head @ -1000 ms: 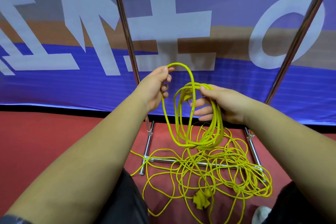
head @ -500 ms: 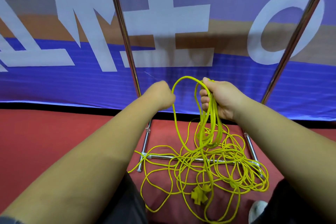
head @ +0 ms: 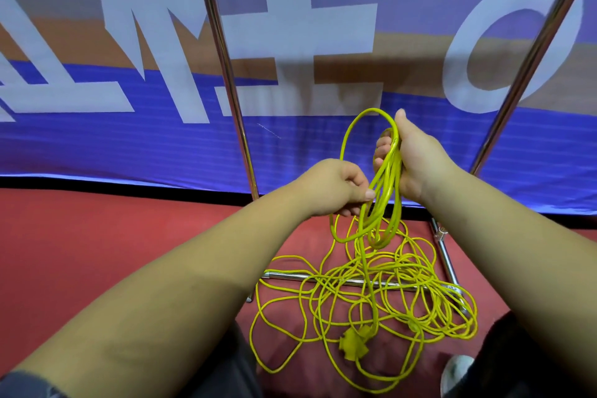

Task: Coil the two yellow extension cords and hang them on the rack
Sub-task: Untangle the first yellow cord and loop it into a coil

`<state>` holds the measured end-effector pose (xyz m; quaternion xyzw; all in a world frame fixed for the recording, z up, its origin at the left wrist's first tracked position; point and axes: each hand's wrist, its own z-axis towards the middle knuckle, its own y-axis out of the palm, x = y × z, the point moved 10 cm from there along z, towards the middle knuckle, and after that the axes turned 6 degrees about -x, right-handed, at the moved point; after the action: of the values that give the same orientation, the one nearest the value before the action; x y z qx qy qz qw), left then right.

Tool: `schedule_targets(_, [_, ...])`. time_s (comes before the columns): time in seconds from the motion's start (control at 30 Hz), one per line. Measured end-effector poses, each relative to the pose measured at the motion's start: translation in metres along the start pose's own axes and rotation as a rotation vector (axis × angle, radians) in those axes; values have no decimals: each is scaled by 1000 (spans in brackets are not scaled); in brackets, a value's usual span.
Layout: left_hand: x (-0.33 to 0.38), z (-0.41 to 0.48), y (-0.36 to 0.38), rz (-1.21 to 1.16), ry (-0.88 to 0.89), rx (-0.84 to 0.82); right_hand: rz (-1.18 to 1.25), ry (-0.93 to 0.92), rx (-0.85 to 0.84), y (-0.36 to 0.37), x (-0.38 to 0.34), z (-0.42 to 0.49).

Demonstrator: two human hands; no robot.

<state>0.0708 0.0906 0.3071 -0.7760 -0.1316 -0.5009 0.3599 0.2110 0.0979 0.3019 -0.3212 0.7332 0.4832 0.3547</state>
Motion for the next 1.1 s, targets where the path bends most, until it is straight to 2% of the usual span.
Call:
schedule_targets(0.2, [5, 0, 11, -223, 36, -28, -193, -29, -106, 10, -13, -10])
schedule_targets(0.37, [4, -4, 17, -307, -43, -59, -238, 34, -257, 24, -6, -11])
schedule_targets(0.43, [3, -5, 13, -204, -83, -40, -227, 52, -281, 28, -2, -11])
schedule_targets(0.5, [5, -6, -6, -11, -125, 56, -219, 61, -282, 29, 0, -12])
schedule_targets(0.6, [19, -17, -63, 334, -110, 399, -215, 93, -306, 33, 3, -15])
schedule_targets(0.67, [27, -22, -86, 526, -38, 539, -245, 127, -340, 38, 5, -19])
schedule_targets(0.8, [20, -5, -91, 661, 75, 410, -338, 230, -442, 51, 17, -35])
schedule_targets(0.9, [20, 1, -79, 603, 187, 212, -412, 318, -532, 58, 26, -49])
schedule_targets(0.97, [17, 0, -71, 476, 190, 91, -444, 343, -557, 60, 29, -54])
schedule_targets(1.03, [13, 0, -69, 397, 145, 62, -470, 334, -555, 59, 29, -54])
schedule_targets(1.1, [11, 1, -74, 322, 116, 108, -500, 304, -549, 57, 26, -52])
